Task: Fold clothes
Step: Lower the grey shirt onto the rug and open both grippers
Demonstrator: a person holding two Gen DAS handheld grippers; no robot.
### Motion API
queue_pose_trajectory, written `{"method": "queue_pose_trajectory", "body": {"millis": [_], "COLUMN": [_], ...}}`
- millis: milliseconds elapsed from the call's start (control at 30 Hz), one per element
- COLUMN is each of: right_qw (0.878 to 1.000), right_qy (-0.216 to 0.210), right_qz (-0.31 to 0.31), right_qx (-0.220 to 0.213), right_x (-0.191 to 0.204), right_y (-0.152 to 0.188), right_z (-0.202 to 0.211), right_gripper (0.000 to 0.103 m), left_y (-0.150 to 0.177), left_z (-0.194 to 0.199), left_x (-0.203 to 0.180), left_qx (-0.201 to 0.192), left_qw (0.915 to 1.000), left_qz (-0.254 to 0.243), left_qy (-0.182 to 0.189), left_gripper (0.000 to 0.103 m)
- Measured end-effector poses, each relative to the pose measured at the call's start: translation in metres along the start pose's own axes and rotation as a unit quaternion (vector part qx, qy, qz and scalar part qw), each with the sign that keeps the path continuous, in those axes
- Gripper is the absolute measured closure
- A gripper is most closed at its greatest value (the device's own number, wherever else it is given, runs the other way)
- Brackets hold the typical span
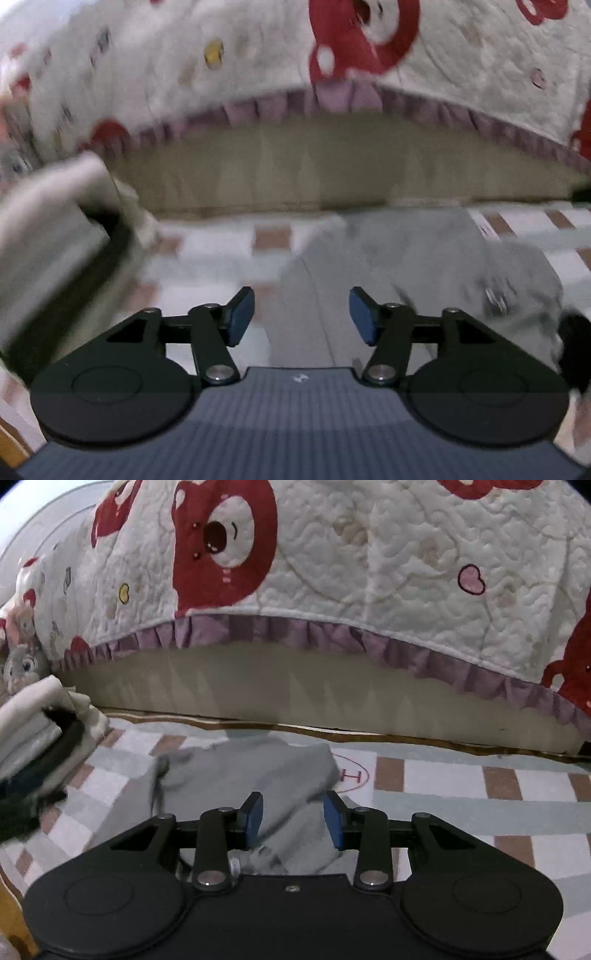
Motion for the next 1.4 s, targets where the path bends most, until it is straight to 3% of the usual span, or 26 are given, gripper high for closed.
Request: {"method": "queue_pose_trajectory", "body": {"millis": [67,233,300,367,433,567,633,733,833,867,900,933,967,1067,1167,1300,1400], "right_qw": [1.000,0.997,0.995,0.994,0.995,0.994,0.994,0.995,0.996,0.995,0.994,0.994,0.993,0.993,0.992,0.990,0.989], "right_qy": [-0.009,-0.020,-0.012,-0.012,-0.017,-0.026,-0.015,-0.021,-0.030,-0.027,-0.024,-0.022,-0.023,-0.025,-0.028,-0.056,-0.072], "right_qz": [-0.005,0.027,0.063,0.086,0.092,0.102,0.099,0.071,0.040,0.033,0.028,0.022,0.017,0.009,0.006,0.000,0.018], "right_qx": [-0.016,-0.068,-0.081,-0.064,-0.042,0.005,0.037,0.062,0.078,0.090,0.100,0.109,0.113,0.119,0.121,0.128,0.129], "right_x": [0.000,0.019,0.029,0.037,0.043,0.056,0.059,0.060,0.058,0.054,0.052,0.049,0.047,0.045,0.044,0.052,0.065], "right_y": [-0.001,-0.005,-0.004,0.000,0.005,0.015,0.027,0.038,0.043,0.046,0.050,0.053,0.055,0.057,0.058,0.057,0.059], "right_z": [-0.001,-0.006,-0.009,-0.016,-0.023,-0.037,-0.040,-0.037,-0.041,-0.044,-0.047,-0.049,-0.052,-0.056,-0.059,-0.064,-0.067], "right_gripper": [0.043,0.035,0.030,0.029,0.029,0.029,0.029,0.029,0.029,0.029,0.029,0.030,0.030,0.032,0.039,0.043,0.045], "left_y": [0.023,0.066,0.080,0.094,0.099,0.095,0.100,0.111,0.119,0.119,0.119,0.115,0.111,0.087,0.052,-0.012,-0.056], "left_z": [-0.003,-0.004,-0.015,-0.023,-0.025,-0.023,-0.025,-0.033,-0.046,-0.048,-0.049,-0.046,-0.043,-0.022,-0.001,0.002,-0.008], "left_x": [0.004,0.006,0.010,0.010,0.010,0.014,0.012,0.005,-0.006,-0.009,-0.010,-0.009,-0.008,0.008,0.041,0.103,0.162], "left_qx": [0.017,0.043,0.110,0.156,0.164,0.156,0.175,0.217,0.244,0.239,0.232,0.217,0.201,0.130,0.055,-0.018,-0.068], "left_qw": [0.9994,0.9959,0.9851,0.9649,0.9584,0.9717,0.9644,0.9451,0.9443,0.9496,0.9554,0.9647,0.9726,0.9901,0.9966,0.9912,0.9785], "left_qz": [0.013,0.042,0.107,0.173,0.192,0.150,0.158,0.186,0.162,0.146,0.129,0.105,0.081,0.047,0.027,0.013,0.046], "left_qy": [0.028,0.067,0.078,0.121,0.133,0.095,0.119,0.159,0.150,0.141,0.129,0.106,0.083,0.021,-0.055,-0.131,-0.189], "left_gripper": [0.045,0.045,0.045,0.045,0.045,0.045,0.040,0.034,0.033,0.035,0.048,0.067,0.094,0.095,0.095,0.095,0.094]}}
Point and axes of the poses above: each gripper's, at about its wrist camera, not at the fingertips, and z roughly against the way its jaws point, x to its left, y to its underside, the point moved 9 cm from there along -z, roughly the way its jaws point, and after that the axes turned 1 degree about z, right-handed, at the moved point
